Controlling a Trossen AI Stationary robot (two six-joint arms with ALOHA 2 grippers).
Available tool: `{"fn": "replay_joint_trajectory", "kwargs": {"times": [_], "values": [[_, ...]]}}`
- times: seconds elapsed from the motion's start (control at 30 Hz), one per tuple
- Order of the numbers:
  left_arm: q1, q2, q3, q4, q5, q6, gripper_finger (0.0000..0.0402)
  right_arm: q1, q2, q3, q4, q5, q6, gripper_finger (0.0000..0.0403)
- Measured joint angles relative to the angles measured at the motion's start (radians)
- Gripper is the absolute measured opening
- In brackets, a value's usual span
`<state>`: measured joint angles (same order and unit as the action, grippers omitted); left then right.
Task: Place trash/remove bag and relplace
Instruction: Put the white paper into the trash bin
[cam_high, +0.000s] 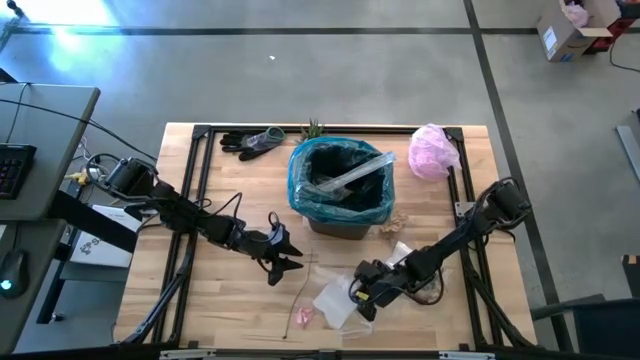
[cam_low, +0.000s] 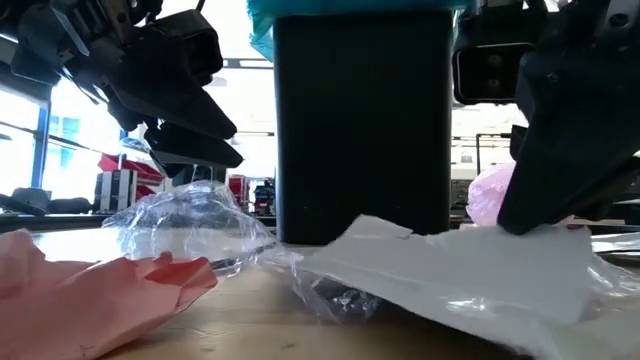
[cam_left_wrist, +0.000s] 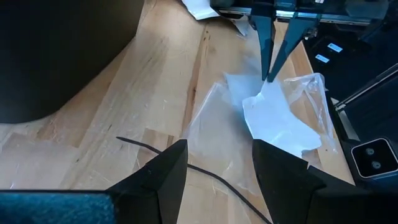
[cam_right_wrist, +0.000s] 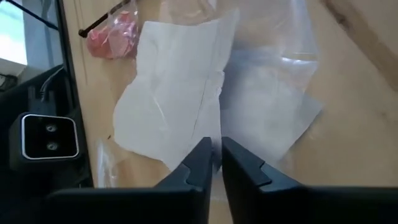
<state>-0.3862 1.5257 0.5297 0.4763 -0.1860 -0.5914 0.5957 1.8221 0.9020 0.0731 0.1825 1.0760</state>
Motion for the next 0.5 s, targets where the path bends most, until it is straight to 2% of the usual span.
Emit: {"fn": "replay_joint_trajectory", "kwargs": {"times": [0.27,0.5], "values": [[0.0,0.0,0.0,0.0,-0.004,0.001,0.0165,-0.001,0.0,0.0,0.011,-0.003,0.008,0.0104],[0.0,0.0,0.0,0.0,-0.007,0.001,0.0165,-0.001,0.0,0.0,0.022,-0.013,0.008,0.0112]]}}
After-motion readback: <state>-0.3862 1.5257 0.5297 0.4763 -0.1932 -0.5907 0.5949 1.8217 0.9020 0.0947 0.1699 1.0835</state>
